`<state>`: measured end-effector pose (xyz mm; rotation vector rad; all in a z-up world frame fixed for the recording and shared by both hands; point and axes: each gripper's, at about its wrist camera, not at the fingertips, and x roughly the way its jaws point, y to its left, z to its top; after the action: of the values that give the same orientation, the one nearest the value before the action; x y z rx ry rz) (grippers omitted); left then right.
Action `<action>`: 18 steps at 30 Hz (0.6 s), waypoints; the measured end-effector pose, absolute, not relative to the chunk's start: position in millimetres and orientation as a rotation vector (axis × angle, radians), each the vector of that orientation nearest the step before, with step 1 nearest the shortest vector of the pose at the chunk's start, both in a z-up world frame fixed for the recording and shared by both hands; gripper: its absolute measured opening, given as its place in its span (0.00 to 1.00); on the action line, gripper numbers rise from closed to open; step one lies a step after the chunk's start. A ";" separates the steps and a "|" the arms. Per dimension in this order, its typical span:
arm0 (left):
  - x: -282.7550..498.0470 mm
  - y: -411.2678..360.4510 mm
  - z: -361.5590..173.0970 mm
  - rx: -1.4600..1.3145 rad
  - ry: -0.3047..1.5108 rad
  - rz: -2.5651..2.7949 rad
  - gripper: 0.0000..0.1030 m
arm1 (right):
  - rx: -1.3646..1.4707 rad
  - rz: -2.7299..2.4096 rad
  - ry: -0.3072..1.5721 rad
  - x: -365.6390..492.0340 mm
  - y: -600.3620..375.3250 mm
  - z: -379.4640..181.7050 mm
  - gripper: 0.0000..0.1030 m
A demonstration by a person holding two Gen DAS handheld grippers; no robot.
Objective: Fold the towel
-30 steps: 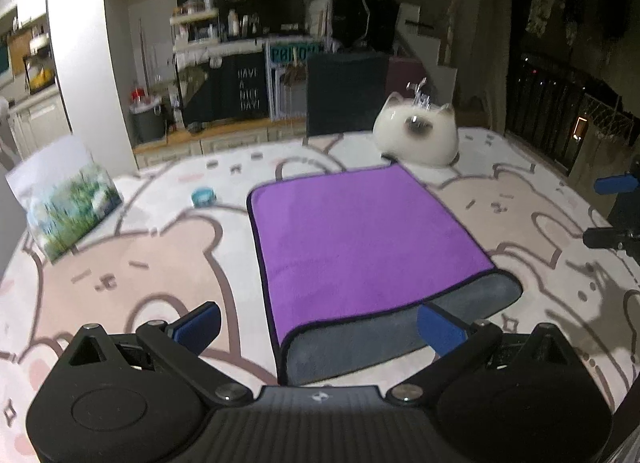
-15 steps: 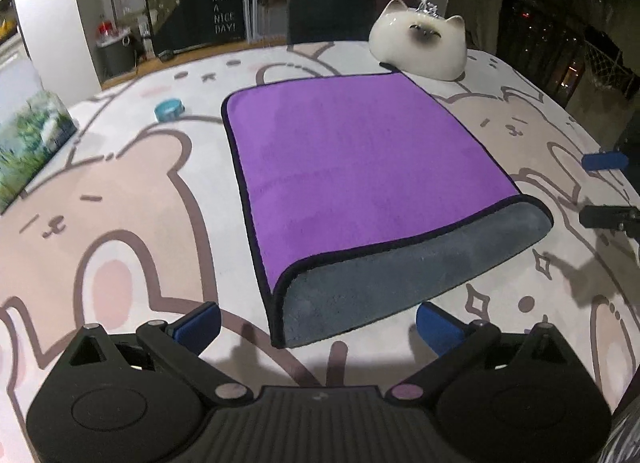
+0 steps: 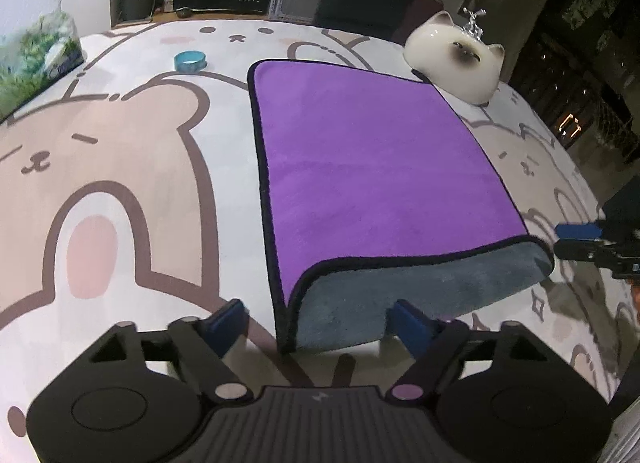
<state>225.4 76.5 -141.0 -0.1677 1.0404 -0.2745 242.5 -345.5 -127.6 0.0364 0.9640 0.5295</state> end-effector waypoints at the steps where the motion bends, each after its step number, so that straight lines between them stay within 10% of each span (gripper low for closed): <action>1: 225.8 78.5 -140.0 -0.184 1.035 -0.280 0.70 | 0.060 0.530 0.980 246.2 -347.6 -129.5 0.63; 18: 229.9 85.2 -144.2 -0.223 1.053 -0.291 0.40 | 0.048 0.534 1.084 259.0 -340.2 -148.8 0.39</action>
<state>229.9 85.2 -144.2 -0.2229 1.0535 -0.2914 259.0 -340.2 -148.8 0.0485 1.0840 0.5344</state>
